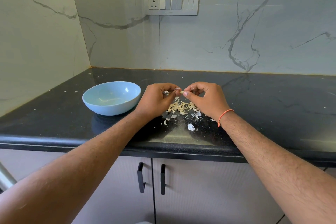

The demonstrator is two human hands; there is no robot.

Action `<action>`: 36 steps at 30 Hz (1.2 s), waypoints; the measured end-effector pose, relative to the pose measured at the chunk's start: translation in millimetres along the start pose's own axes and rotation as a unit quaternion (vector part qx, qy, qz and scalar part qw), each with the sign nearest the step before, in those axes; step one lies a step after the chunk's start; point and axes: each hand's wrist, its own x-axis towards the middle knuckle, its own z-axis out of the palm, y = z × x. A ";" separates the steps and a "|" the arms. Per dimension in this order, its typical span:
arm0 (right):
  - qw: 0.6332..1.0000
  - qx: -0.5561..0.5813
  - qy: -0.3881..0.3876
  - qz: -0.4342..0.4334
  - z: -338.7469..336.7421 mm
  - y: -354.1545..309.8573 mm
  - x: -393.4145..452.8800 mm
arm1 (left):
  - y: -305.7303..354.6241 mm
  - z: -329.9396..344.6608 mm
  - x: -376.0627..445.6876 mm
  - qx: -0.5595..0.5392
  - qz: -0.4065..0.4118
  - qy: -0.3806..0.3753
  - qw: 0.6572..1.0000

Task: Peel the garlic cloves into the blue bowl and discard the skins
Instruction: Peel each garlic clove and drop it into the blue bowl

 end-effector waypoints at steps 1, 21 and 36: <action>1.000 0.002 0.000 0.001 -0.4 -2.4 0.5 | 1.8 -2.1 0.5 0.001 -0.002 0.003 1.000; 0.988 -0.069 -0.138 -0.012 105.1 -123.3 33.9 | -18.0 -172.5 -26.0 0.251 -0.091 -0.045 0.963; 0.949 -0.221 -0.222 0.035 14.0 -67.0 11.9 | 33.1 -82.5 -9.2 0.322 0.032 -0.128 0.937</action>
